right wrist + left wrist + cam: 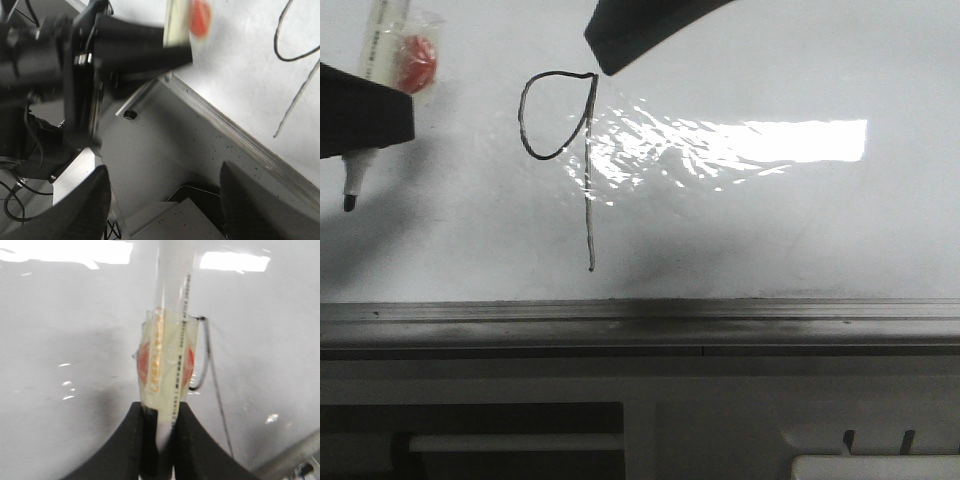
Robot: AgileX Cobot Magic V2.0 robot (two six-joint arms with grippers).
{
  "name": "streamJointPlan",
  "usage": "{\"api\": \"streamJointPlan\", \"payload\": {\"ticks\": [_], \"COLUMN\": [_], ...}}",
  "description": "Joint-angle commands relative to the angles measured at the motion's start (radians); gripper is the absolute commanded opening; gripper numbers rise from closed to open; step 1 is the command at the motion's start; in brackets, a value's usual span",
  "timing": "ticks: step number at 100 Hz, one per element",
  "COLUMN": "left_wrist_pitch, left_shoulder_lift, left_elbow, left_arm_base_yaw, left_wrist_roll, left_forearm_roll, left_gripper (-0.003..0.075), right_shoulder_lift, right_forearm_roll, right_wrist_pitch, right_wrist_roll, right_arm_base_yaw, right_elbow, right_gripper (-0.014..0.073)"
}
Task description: Write number 9 on whiteboard
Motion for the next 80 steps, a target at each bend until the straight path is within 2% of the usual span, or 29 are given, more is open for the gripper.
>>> {"api": "streamJointPlan", "payload": {"ticks": [1, 20, 38, 57, 80], "left_wrist_pitch": [-0.108, -0.101, 0.015, 0.020, 0.020], "left_shoulder_lift": [0.010, 0.048, 0.050, 0.050, 0.050], "left_elbow": [-0.028, -0.028, -0.028, -0.028, -0.028], "left_arm_base_yaw": [0.012, 0.007, 0.007, 0.007, 0.007], "left_wrist_roll": [-0.009, -0.017, -0.046, -0.046, -0.107], "left_forearm_roll": [-0.091, -0.088, -0.097, -0.128, -0.140], "left_gripper": [-0.0020, -0.0020, -0.0020, -0.0020, -0.0020], "right_shoulder_lift": [-0.027, -0.027, -0.027, -0.027, -0.027], "right_forearm_roll": [0.005, 0.005, 0.007, 0.011, 0.012], "right_wrist_pitch": [-0.046, -0.031, -0.029, -0.029, -0.024], "right_wrist_roll": [-0.011, -0.011, -0.011, -0.011, -0.011], "right_arm_base_yaw": [0.001, 0.001, 0.001, 0.001, 0.001], "right_elbow": [-0.033, -0.033, -0.033, -0.033, -0.033], "right_gripper": [0.0409, 0.0409, 0.0409, 0.0409, 0.0409]}}
